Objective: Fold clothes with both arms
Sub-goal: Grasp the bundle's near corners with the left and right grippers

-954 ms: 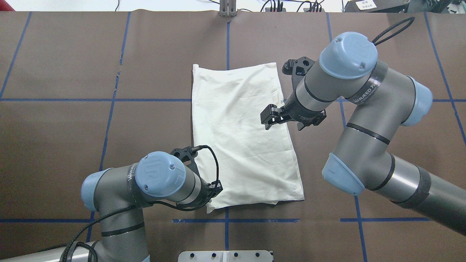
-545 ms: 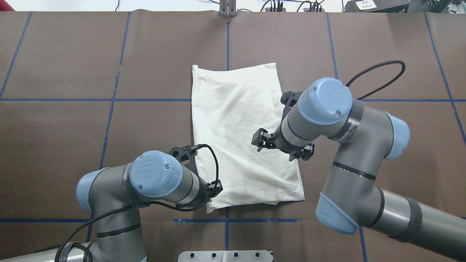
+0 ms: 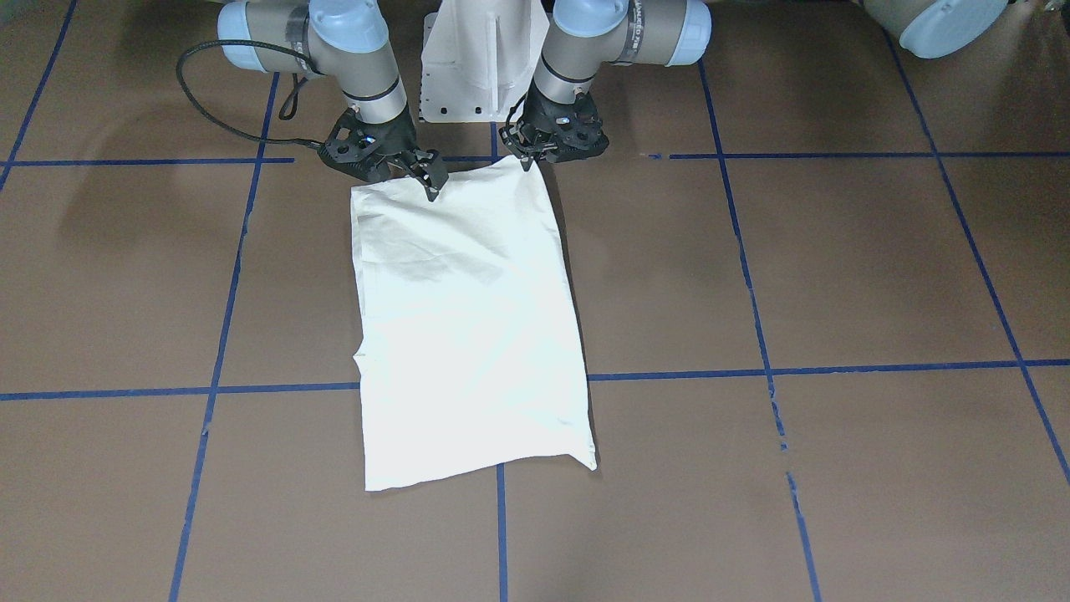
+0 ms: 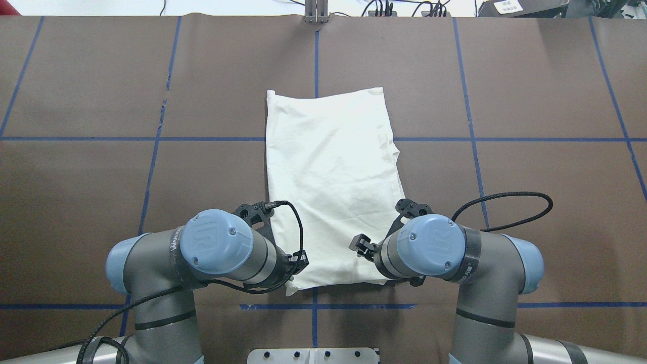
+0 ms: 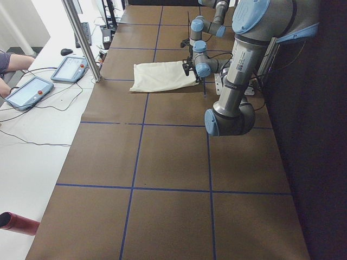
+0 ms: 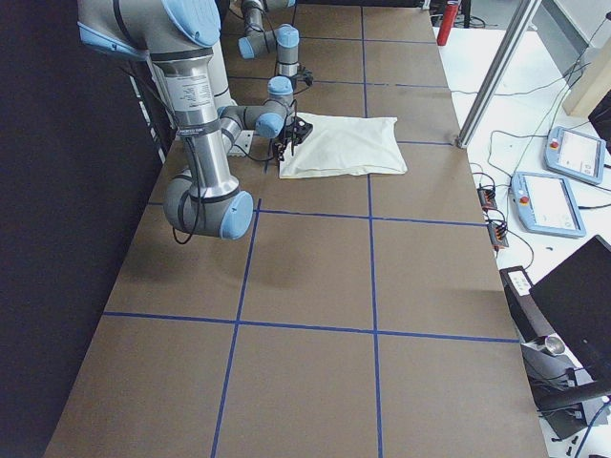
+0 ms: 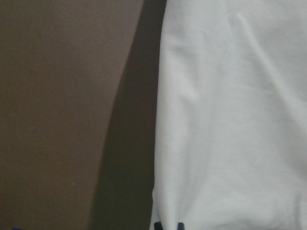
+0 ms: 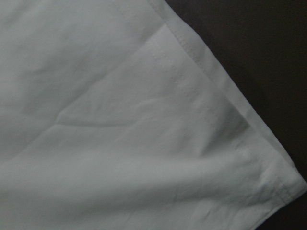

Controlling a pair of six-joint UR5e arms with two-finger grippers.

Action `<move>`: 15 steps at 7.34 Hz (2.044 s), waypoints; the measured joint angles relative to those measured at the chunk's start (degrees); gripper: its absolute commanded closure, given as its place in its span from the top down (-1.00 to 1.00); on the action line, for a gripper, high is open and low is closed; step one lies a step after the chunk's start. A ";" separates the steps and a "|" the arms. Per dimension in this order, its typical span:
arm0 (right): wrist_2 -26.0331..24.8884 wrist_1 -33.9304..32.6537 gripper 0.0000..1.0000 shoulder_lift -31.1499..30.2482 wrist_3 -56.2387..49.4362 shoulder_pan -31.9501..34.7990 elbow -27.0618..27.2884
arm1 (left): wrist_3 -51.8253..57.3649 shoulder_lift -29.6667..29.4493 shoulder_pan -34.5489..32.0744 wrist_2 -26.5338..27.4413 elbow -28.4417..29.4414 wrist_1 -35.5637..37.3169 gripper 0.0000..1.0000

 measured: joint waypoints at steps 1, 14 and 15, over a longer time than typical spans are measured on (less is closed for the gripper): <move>-0.48 -1.19 1.00 -0.40 0.42 -0.68 -0.17 | 0.03 0.00 0.00 0.03 0.17 -0.05 -1.00; -0.39 -3.85 -1.00 1.24 -0.14 -0.26 -0.36 | 0.05 0.00 0.00 0.36 0.43 -0.10 -1.00; -0.32 -3.68 -1.00 1.28 -0.16 -0.09 0.03 | 0.05 0.05 -0.06 0.31 0.24 -0.06 -1.00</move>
